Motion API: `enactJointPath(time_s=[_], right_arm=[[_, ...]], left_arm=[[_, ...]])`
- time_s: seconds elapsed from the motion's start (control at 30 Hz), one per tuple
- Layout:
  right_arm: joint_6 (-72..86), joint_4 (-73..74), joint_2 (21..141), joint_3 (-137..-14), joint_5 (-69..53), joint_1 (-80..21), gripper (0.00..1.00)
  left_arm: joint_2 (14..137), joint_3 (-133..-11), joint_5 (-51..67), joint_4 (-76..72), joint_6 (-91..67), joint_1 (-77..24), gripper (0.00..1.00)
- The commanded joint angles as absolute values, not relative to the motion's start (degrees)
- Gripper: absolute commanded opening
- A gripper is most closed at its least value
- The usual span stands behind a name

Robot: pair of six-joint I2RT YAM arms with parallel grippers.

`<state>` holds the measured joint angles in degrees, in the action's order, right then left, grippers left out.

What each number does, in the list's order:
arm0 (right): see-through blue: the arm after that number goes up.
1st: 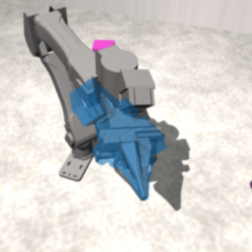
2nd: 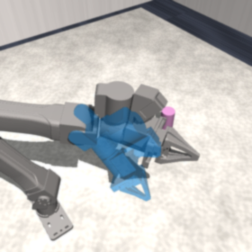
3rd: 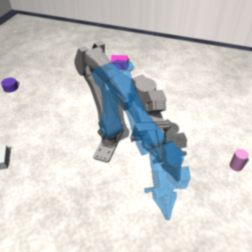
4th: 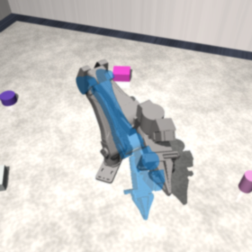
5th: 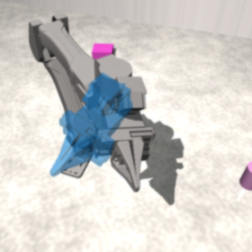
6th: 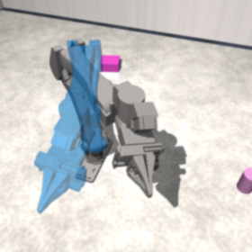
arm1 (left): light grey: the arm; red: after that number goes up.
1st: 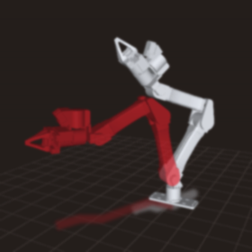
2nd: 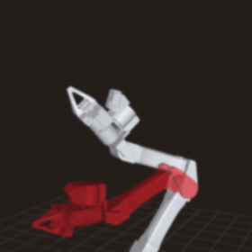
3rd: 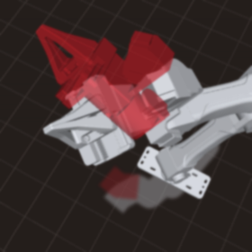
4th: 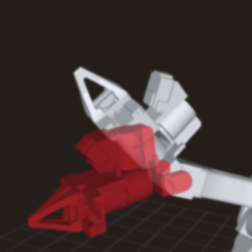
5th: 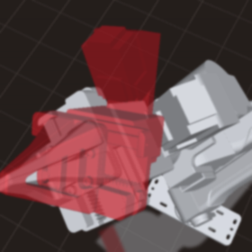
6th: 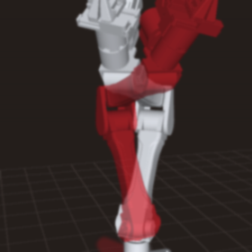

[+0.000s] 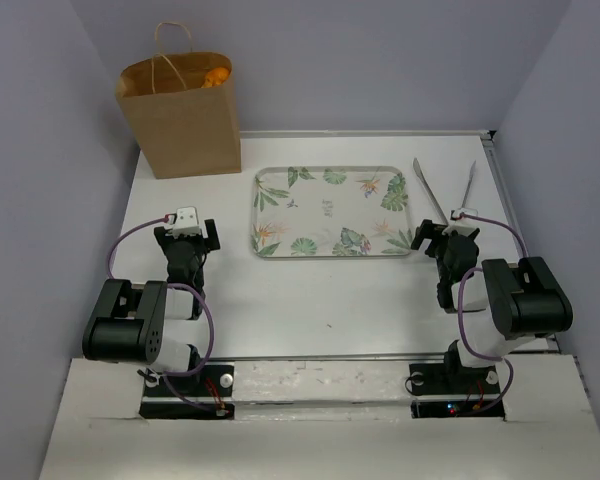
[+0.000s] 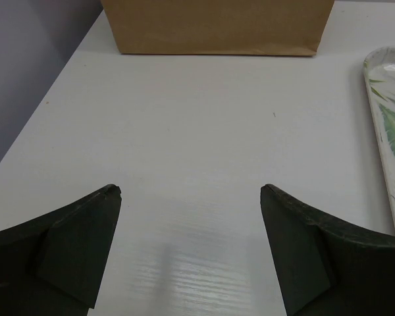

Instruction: Take the fake bread out of the paper bag

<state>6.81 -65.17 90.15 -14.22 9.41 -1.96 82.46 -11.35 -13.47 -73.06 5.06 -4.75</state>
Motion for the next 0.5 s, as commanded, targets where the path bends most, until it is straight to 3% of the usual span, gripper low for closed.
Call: enactJointPath(time_s=[0.0,0.2,0.3,0.37,0.47], right_arm=[[6.06,-70.05,90.53,-15.03,9.75,-1.93,1.00],[6.06,-69.44,90.53,-15.21,9.58,-1.93,1.00],[5.89,-68.73,90.00,-15.12,9.32,-1.93,1.00],[5.19,-66.38,87.64,-15.90,9.32,-1.93,1.00],[5.10,-47.33,82.37,-23.79,7.57,-1.93,1.00]], left_arm=[[82.62,-12.92,-13.80,-88.07,4.75,-4.31,0.99],[82.44,-12.83,-13.80,-87.80,4.75,-4.39,0.99],[80.35,-13.53,-6.71,-84.23,7.20,-4.31,0.99],[70.35,-18.87,6.27,-63.02,10.62,-4.04,0.99],[61.10,-31.87,11.17,-37.90,13.10,-4.04,0.99]])
